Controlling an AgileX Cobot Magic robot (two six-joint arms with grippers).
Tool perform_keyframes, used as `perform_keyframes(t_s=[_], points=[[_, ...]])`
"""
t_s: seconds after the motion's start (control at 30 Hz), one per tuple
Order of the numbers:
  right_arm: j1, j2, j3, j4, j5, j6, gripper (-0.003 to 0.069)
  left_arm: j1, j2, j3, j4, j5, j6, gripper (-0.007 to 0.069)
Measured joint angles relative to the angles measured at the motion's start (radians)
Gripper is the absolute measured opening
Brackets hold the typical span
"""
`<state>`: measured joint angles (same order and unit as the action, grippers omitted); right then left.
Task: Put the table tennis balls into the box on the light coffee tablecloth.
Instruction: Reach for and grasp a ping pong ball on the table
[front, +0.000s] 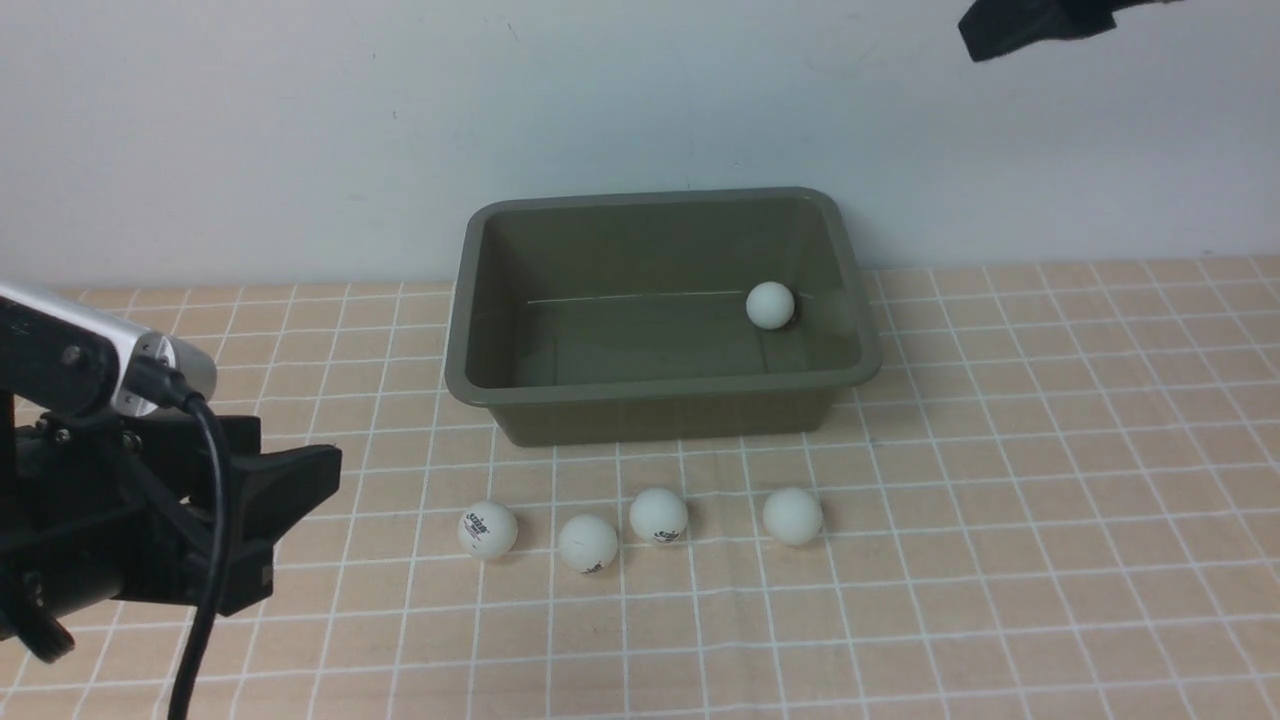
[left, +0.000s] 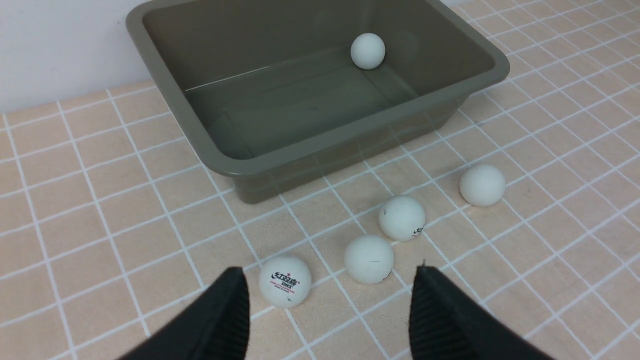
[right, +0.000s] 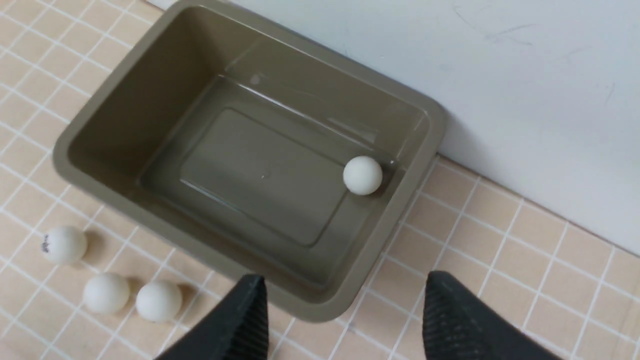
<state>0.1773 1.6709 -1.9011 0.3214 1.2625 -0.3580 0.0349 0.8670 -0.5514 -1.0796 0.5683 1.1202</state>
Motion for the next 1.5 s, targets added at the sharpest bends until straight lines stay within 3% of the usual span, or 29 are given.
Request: perform_keyframes(t_s=[0.17,0.4,0.6,0.77,0.93,1.07,1.2,1.5], points=[[0.000,-0.079,0.133,0.010,0.000,0.035,0.0377,0.000,0.000,0.000,0.000,0.000,0.000,0.0362],[0.000,-0.185,0.412,0.133,-0.001,0.007,0.0375,0.000,0.000,0.000,0.000,0.000,0.000,0.0362],[0.001,-0.138,0.604,0.281,-0.029,-0.127,0.0375,0.000,0.000,0.000,0.000,0.000,0.000,0.0362],[0.065,-0.051,0.626,0.304,-0.113,-0.235,0.0375,0.000,0.000,0.000,0.000,0.000,0.000,0.0362],[0.165,0.034,0.626,0.268,-0.253,-0.242,0.0375,0.000,0.000,0.000,0.000,0.000,0.000,0.0362],[0.224,0.094,0.626,0.165,-0.343,-0.165,0.0375,0.000,0.000,0.000,0.000,0.000,0.000,0.0362],[0.240,0.142,0.626,0.080,-0.401,-0.094,0.0375,0.000,0.000,0.000,0.000,0.000,0.000,0.0362],[0.240,0.185,0.626,0.064,-0.471,-0.081,0.0395,0.000,0.000,0.000,0.000,0.000,0.000,0.0362]])
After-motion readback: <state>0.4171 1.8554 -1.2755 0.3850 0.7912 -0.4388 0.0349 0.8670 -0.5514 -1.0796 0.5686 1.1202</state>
